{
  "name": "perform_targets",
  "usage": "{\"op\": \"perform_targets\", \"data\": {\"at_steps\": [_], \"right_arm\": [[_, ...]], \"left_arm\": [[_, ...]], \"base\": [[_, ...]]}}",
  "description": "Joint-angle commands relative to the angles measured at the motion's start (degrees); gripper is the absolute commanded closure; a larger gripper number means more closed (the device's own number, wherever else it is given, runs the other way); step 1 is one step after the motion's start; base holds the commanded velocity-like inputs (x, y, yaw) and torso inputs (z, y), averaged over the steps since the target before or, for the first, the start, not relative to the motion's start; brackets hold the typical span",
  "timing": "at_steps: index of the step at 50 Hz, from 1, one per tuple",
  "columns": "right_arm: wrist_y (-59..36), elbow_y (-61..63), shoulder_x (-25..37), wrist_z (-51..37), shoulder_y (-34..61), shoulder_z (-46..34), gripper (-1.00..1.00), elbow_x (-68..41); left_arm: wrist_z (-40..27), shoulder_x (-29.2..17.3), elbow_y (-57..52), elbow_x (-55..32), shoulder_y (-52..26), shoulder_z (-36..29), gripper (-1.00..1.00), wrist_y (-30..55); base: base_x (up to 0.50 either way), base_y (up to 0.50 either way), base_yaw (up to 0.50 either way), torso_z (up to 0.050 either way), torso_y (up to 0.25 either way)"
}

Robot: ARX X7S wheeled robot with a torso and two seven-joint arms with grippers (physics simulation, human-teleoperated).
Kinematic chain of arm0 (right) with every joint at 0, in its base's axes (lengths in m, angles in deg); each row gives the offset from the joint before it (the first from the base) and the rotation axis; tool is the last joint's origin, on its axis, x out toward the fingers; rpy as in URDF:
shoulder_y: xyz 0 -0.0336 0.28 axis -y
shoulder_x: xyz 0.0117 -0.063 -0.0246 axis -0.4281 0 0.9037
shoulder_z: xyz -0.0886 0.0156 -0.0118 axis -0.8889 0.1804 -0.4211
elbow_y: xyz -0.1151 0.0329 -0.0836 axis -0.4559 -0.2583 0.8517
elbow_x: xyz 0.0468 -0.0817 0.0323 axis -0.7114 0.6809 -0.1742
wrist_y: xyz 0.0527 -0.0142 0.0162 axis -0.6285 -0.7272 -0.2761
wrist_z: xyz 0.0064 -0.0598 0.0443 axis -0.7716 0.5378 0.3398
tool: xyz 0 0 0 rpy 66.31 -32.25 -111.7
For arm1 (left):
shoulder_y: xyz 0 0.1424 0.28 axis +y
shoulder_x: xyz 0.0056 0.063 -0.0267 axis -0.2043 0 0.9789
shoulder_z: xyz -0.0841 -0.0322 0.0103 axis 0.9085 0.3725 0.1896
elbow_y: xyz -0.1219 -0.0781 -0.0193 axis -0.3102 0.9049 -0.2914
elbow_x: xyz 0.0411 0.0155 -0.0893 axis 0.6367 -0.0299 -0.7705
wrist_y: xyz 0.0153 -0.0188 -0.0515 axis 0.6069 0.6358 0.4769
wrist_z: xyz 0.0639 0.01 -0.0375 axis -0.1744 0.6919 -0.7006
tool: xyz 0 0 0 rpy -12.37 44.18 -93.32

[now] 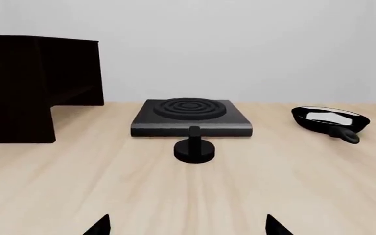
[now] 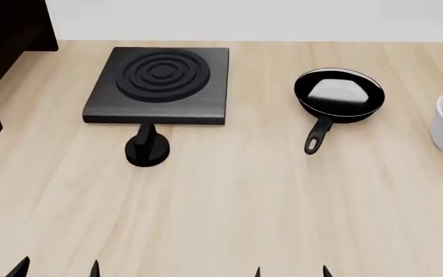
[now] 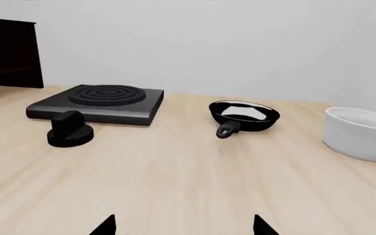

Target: Put the frying pan on the cabinet shelf.

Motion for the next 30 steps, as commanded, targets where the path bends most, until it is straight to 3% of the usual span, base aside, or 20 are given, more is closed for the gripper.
{"op": "perform_targets", "data": {"at_steps": [1, 9, 30], "right_arm": [[0.55, -0.05, 0.44, -0.72, 0.07, -0.22, -1.0, -0.98], [0.19, 0.16, 0.59, -1.55, 0.24, 0.19, -1.0, -2.03], [0.74, -0.81, 1.45, -3.65, 0.55, -0.7, -1.0, -1.36]], "left_arm": [[-0.69, -0.27, 0.11, -1.13, -0.13, -0.25, -1.0, -0.16], [-1.59, -0.52, 0.02, -1.52, -0.25, -0.23, -1.0, 0.17], [-2.05, -1.31, 0.67, -2.21, -0.55, -1.14, -1.0, -0.38]], "base": [[0.0, 0.0, 0.0, 0.05, 0.0], [0.0, 0.0, 0.0, 0.006, 0.0], [0.36, 0.21, 0.0, 0.0, 0.0]]}}
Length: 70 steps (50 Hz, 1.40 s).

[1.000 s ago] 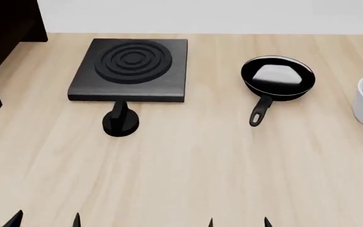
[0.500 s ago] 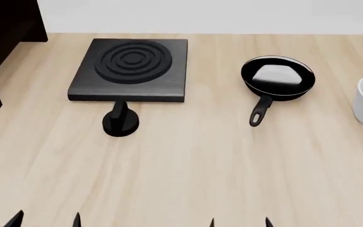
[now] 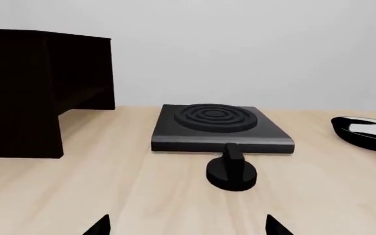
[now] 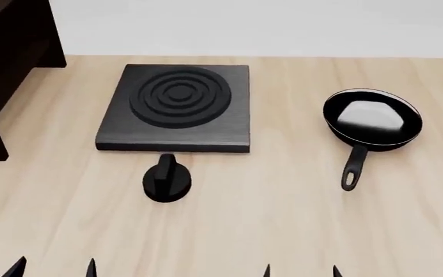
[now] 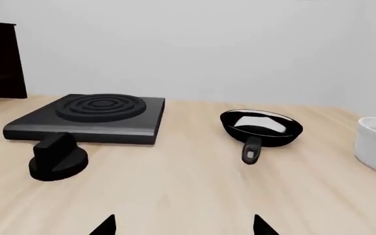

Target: Put the frying pan on the cabinet shelf.

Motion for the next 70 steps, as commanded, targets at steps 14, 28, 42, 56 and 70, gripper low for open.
{"op": "perform_targets", "data": {"at_steps": [14, 28, 42, 56, 70], "right_arm": [[0.3, -0.12, 1.19, -1.66, 0.23, -1.49, -1.0, 0.88], [0.25, -0.07, 1.63, -2.09, 0.24, -2.28, -1.0, 0.73], [0.2, 0.01, 1.98, -2.64, 0.29, -2.75, -1.0, 0.35], [0.47, -0.43, 2.46, -3.0, 0.46, -3.36, -1.0, 0.28], [-0.19, 0.29, 2.83, -3.76, 0.32, -3.59, -1.0, -0.07]], "left_arm": [[-0.83, -0.79, 0.32, -0.93, -0.34, -0.91, -1.0, -0.37], [-1.58, -1.03, 0.38, -1.53, -0.45, -1.29, -1.0, -0.2], [-2.61, -1.62, -1.65, -2.27, -0.07, -1.51, -1.0, 1.15], [-2.96, -1.87, -0.7, -2.69, -0.35, -1.83, -1.0, 0.34], [-3.55, -2.34, -1.81, -3.45, -0.2, -2.12, -1.0, 1.06]], "base": [[0.47, 0.1, 0.0, 0.0, 0.0], [0.5, 0.07, 0.0, 0.0, 0.0], [0.5, 0.07, 0.0, 0.0, 0.001], [0.5, 0.07, 0.0, 0.0, 0.0], [0.32, 0.04, 0.0, 0.0, 0.0]]}}
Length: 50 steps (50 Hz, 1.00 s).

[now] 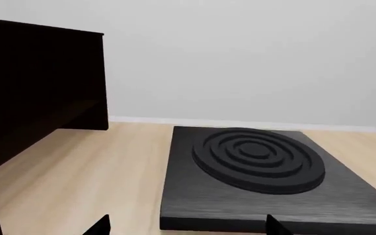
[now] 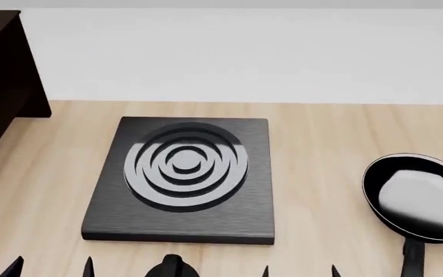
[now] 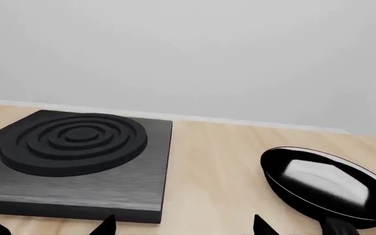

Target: Put the frying pan on the cabinet shelf.

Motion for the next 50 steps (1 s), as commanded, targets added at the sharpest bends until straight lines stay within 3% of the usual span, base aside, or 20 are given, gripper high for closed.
{"op": "perform_targets", "data": {"at_steps": [1, 9, 21, 32, 45, 50], "right_arm": [[-0.26, 0.39, 0.31, -0.57, -0.11, -0.23, -1.0, -0.24], [-3.78, 3.3, 0.51, -1.87, -0.2, 0.84, -1.0, -1.43], [-27.28, 18.35, 2.77, -6.39, 2.61, 3.89, -1.0, -3.6], [-41.22, 26.51, 5.01, -8.24, 5.82, 6.7, -1.0, -5.69], [-61.25, 22.65, 7.53, -6.18, 14.75, 13.45, -1.0, -12.73], [-64.69, 21.49, 8.96, -7.15, 17.89, 14.83, -1.0, -12.39]], "left_arm": [[-0.37, -0.31, -0.1, -0.73, 0.02, 0.05, -1.0, -0.37], [-0.82, -0.85, -0.87, -1.01, 0.03, 0.13, -1.0, 0.06], [-1.34, -1.46, -2.83, -1.07, 0.39, -0.67, -1.0, 1.49], [-1.69, -1.98, -4.22, -1.49, 0.68, -1.11, -1.0, 2.56], [-1.82, -2.18, -3.44, -1.84, 0.42, -1.51, -1.0, 2.53], [-1.95, -2.26, -3.1, -1.89, 0.37, -1.54, -1.0, 2.24]], "base": [[0.0, 0.0, 0.0, 0.0, 0.0], [0.0, 0.0, 0.0, 0.0, 0.0], [0.0, 0.0, 0.0, 0.0, 0.0], [0.0, 0.0, 0.0, 0.0, 0.0], [0.0, 0.0, 0.0, 0.0, 0.0], [0.0, 0.0, 0.0, 0.0, 0.0]]}}
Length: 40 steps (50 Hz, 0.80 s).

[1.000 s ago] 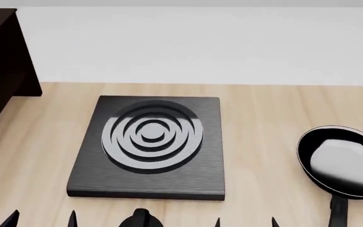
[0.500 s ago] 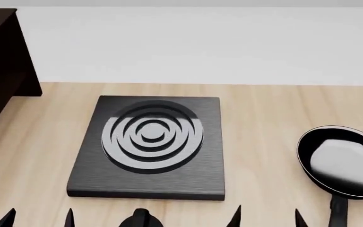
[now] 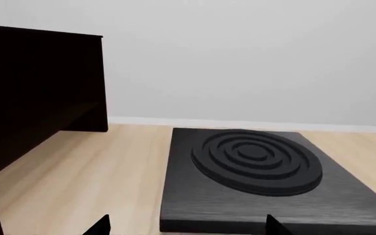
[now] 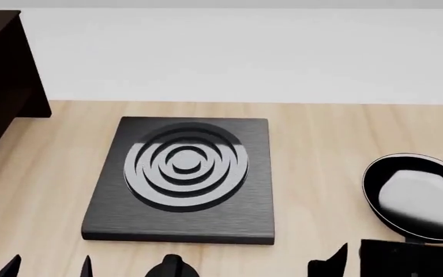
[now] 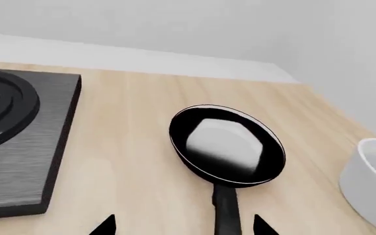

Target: Put the frying pan on the cabinet shelf.

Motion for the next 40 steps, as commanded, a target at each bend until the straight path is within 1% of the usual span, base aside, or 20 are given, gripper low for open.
{"op": "perform_targets", "data": {"at_steps": [1, 5, 9, 10, 13, 14, 16, 19, 26, 31, 40], "right_arm": [[-14.3, -1.23, 2.21, -0.45, 6.97, 4.89, -1.0, -3.17], [-20.17, -2.73, 2.26, 0.44, 9.01, 8.73, -1.0, -5.72], [-23.69, -5.94, 4.42, 2.11, 11.74, 8.03, -1.0, -6.64], [-24.15, -7.07, 4.32, 2.58, 12.68, 9.21, -1.0, -7.19], [-26.57, -10.93, 5.97, 3.95, 15.1, 8.33, -1.0, -7.71], [-26.91, -12.81, 7.05, 5.77, 16.22, 6.58, -1.0, -8.35], [-27.75, -15.41, 6.71, 5.79, 17.69, 7.21, -1.0, -8.47], [-27.48, -17.62, 7.54, 6.31, 19.02, 5.51, -1.0, -8.12], [-26.85, -26.18, 7.65, 7.99, 23.35, 6.26, -1.0, -8.44], [-25.76, -32.45, 8.91, 9.77, 26.81, 1.59, -1.0, -7.4], [-22.64, -40.74, 8.44, 11.45, 30.7, 0.4, -1.0, -6.88]], "left_arm": [[-0.34, -0.26, 0.13, -0.25, -0.04, -0.23, -1.0, 0.05], [-0.45, -0.27, 0.62, -0.26, -0.12, -0.22, -1.0, -0.36], [-0.49, -0.3, 0.98, -0.3, -0.2, -0.32, -1.0, -0.55], [-0.48, -0.29, 1.11, -0.34, -0.22, -0.34, -1.0, -0.68], [-0.7, -0.32, 1.11, -0.22, -0.18, -0.37, -1.0, -0.88], [-0.82, -0.31, 1.12, -0.07, -0.18, -0.39, -1.0, -1.05], [-0.9, -0.33, 1.41, 0.23, -0.3, -0.63, -1.0, -1.1], [-0.93, -0.37, 1.62, 0.39, -0.35, -0.82, -1.0, -1.32], [-1.12, -0.53, 1.51, 0.35, -0.28, -1.02, -1.0, -1.43], [-1.25, -0.7, 1.43, 0.58, -0.36, -1.34, -1.0, -1.34], [-1.39, -0.87, 1.42, 0.38, -0.38, -1.57, -1.0, -1.66]], "base": [[0.0, 0.0, 0.0, 0.0, 0.0], [0.0, 0.0, 0.0, 0.0, 0.0], [0.0, 0.0, 0.0, 0.0, 0.0], [0.0, 0.0, 0.0, 0.0, 0.0], [0.0, 0.0, 0.0, 0.0, 0.0], [0.0, 0.0, 0.0, 0.0, 0.0], [0.0, 0.0, 0.0, 0.0, 0.0], [0.0, 0.0, 0.0, 0.0, 0.0], [0.0, 0.0, 0.0, 0.0, 0.0], [0.0, 0.0, 0.0, 0.0, 0.0], [0.0, 0.0, 0.0, 0.0, 0.0]]}}
